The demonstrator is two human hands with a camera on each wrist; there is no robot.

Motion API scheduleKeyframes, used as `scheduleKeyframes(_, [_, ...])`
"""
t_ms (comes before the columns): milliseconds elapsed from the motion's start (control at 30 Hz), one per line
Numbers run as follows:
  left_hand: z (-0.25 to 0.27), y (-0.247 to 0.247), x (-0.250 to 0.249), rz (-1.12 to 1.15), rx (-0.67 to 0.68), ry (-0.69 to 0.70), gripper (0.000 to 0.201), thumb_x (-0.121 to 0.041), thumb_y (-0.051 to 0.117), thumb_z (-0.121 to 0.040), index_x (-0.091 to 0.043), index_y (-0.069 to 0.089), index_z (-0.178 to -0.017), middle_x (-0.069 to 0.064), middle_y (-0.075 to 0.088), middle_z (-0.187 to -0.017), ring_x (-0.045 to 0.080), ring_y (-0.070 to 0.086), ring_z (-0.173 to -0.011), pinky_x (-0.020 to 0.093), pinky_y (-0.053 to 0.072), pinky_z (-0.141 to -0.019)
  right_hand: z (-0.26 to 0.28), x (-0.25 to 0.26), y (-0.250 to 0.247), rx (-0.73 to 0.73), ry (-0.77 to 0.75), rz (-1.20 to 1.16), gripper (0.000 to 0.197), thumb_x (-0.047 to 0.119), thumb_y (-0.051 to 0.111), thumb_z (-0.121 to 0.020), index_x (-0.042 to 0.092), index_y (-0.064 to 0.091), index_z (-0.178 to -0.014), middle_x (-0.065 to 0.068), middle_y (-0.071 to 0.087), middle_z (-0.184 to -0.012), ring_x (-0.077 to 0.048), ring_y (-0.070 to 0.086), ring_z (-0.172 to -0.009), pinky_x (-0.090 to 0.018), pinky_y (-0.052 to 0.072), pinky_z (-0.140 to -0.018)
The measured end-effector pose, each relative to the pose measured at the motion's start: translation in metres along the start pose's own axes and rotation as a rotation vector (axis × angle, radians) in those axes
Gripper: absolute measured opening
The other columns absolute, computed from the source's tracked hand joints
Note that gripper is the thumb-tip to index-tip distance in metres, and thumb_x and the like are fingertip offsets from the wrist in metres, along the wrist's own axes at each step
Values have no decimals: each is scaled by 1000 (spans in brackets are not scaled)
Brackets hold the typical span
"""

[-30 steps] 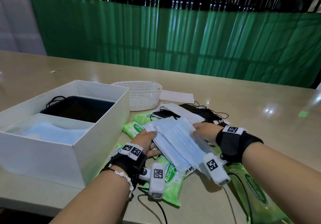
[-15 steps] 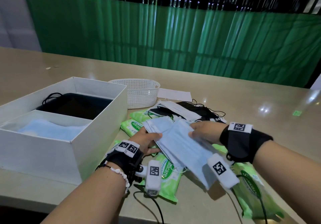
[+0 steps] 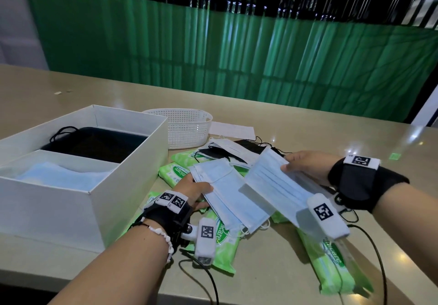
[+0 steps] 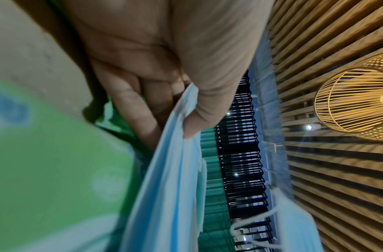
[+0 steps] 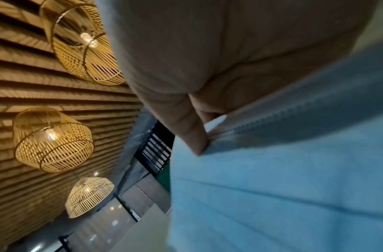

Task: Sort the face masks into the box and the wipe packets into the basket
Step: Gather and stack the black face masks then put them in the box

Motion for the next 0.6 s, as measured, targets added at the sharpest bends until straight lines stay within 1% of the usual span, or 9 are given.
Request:
scheduleKeyframes(100, [-3,-3,1,-47,-11,-14,31,4,56,-86,-11,53,-113,12,67,-96,24,66,-78,30,58,-57,-13,-1,21,-13,41,-101,14,7,53,-91,4,60,-103,-18,66,-106,-29,63,-90,-44,48,-92])
scheduleKeyframes(200, [-2,-4,0,-97,18,-21,30,3,56,-85,-8,54,-113,12,67,-95,24,66,-79,26,54,-52,-27,2,55,38,52,227,9,17,49,-94,17,56,-88,-2,58,-95,-13,55,-84,-25,46,-82])
scheduleKeyframes(233, [-2,-4,0,-109,31,-22,29,4,55,-85,-8,55,-111,11,67,-94,24,65,-79,24,53,-51,-28,4,62,25,68,396,12,24,47,-96,17,57,-96,0,57,-104,-11,55,-94,-22,43,-85])
scheduleKeyframes(267, [-2,-3,0,-114,46,-30,27,4,54,-85,-10,57,-108,10,68,-92,23,65,-78,25,53,-53,-26,8,66,6,58,583,28,29,43,-97,13,54,-117,-4,53,-124,-15,51,-114,-25,38,-96])
scheduleKeyframes(333, [0,-1,2,-130,74,-49,26,4,51,-86,-15,59,-103,10,69,-91,25,65,-78,31,56,-64,-28,8,71,-13,67,669,50,34,39,-98,13,33,-143,-4,31,-151,-20,29,-139,-28,24,-112])
scheduleKeyframes(367, [1,1,2,-143,82,-54,28,3,51,-87,-17,61,-104,13,70,-93,26,65,-79,37,57,-73,-29,7,73,-16,62,675,52,36,39,-98,14,32,-144,-5,31,-152,-21,29,-139,-28,23,-112])
scheduleKeyframes(433, [1,2,2,-143,89,-53,31,-2,53,-86,-20,62,-109,19,69,-99,28,60,-85,47,52,-87,-31,3,74,-14,43,680,46,37,44,-95,14,45,-134,-7,48,-140,-23,45,-127,-30,34,-105])
scheduleKeyframes(500, [2,2,2,-112,77,-55,30,0,52,-87,-19,62,-108,14,70,-92,27,63,-81,41,56,-79,-33,-2,68,-31,8,641,35,36,53,-90,15,54,-117,-4,61,-120,-22,57,-107,-30,44,-92])
scheduleKeyframes(600, [-1,0,6,-81,90,-73,30,6,49,-88,-18,61,-98,5,73,-76,20,69,-67,29,58,-60,-29,-12,48,-83,9,620,26,31,62,-85,23,48,-105,0,61,-108,-17,55,-91,-25,40,-72])
Point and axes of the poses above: each hand's wrist, its own z-axis away from the middle knuckle, its own y-axis out of the palm, x = y × z, the point moved 7 cm from there along -z, towards the middle knuckle
